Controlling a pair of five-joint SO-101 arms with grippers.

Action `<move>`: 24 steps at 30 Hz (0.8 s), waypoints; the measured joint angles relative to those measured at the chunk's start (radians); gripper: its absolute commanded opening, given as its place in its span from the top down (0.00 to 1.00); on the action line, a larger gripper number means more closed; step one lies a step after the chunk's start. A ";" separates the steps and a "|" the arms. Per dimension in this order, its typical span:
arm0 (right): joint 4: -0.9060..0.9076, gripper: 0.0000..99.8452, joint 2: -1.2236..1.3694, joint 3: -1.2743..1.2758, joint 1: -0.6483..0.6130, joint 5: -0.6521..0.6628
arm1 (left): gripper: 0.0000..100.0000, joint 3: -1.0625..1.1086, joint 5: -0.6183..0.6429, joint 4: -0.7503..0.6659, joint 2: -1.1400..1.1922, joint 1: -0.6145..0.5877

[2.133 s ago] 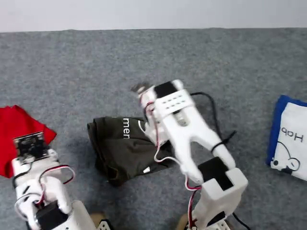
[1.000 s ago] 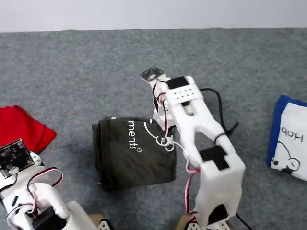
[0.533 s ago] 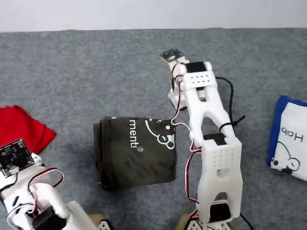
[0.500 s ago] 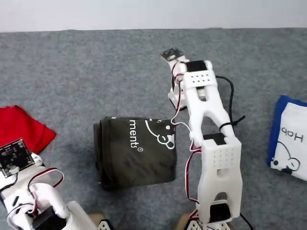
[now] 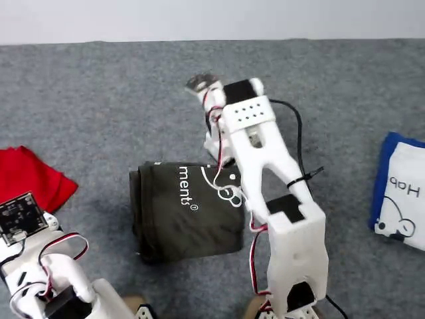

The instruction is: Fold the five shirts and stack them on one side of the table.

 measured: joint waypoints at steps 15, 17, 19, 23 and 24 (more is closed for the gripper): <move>-0.285 0.99 0.226 0.086 0.118 0.032 | 0.99 0.000 0.000 0.000 0.000 0.000; -0.285 0.99 0.259 0.023 0.130 0.035 | 0.99 0.000 0.000 0.000 0.000 0.000; -0.287 0.99 0.282 -0.038 0.143 0.038 | 0.99 0.002 0.000 0.000 0.000 0.000; -0.227 0.99 0.296 -0.149 0.153 0.038 | 0.99 0.002 0.000 0.000 0.000 0.000; -0.198 0.99 0.296 -0.175 0.149 0.038 | 0.99 0.002 0.000 0.000 0.000 0.000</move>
